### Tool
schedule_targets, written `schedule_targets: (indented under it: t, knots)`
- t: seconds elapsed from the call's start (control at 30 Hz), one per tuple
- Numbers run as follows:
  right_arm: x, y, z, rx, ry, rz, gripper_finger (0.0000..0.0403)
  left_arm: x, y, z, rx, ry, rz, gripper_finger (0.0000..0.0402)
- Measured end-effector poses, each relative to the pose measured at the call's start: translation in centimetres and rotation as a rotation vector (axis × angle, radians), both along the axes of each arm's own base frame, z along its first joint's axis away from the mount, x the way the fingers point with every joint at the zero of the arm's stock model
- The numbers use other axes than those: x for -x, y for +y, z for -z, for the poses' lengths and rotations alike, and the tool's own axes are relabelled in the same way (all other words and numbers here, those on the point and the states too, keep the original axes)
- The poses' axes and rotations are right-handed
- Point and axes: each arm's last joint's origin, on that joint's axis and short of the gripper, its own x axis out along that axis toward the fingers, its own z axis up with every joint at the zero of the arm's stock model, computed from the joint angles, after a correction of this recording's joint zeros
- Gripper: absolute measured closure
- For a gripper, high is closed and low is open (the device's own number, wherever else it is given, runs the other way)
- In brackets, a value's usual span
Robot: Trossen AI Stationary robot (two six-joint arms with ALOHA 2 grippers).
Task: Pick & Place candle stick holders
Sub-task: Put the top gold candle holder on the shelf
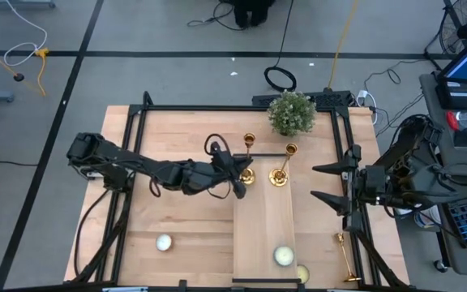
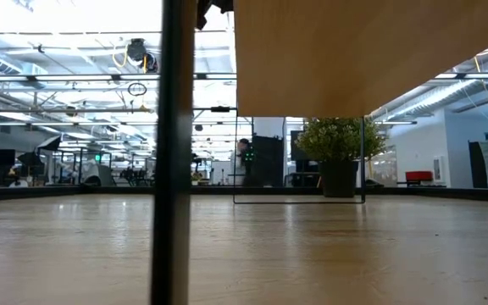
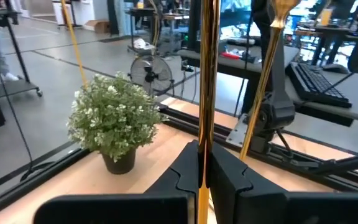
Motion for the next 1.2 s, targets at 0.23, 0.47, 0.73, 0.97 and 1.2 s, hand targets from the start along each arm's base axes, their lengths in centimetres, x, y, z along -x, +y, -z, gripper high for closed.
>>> schedule_targets:
  t: [0.23,0.47,0.73,0.97,1.2]
  knots:
    - [0.0,0.0,0.0,0.000,0.000,0.003,0.0147,-0.2,0.9,0.1,-0.006,0.016,0.043,0.0386]
    - [0.0,0.0,0.0,0.000,0.000,0.005,0.0147,-0.2,0.8,0.2,0.001,0.026,0.063,0.0386]
    - [-0.1,-0.1,0.0,0.003,0.003,0.012,0.0147,-0.2,0.5,0.3,0.003,0.033,0.071,0.0386]
    - [-0.1,-0.1,0.1,0.006,0.004,0.012,0.0147,-0.9,0.6,1.3,0.006,0.055,0.082,0.0386]
    - [-0.1,-0.1,0.0,0.002,0.003,0.012,0.0147,-2.0,-0.2,2.5,0.016,0.011,0.089,0.0386]
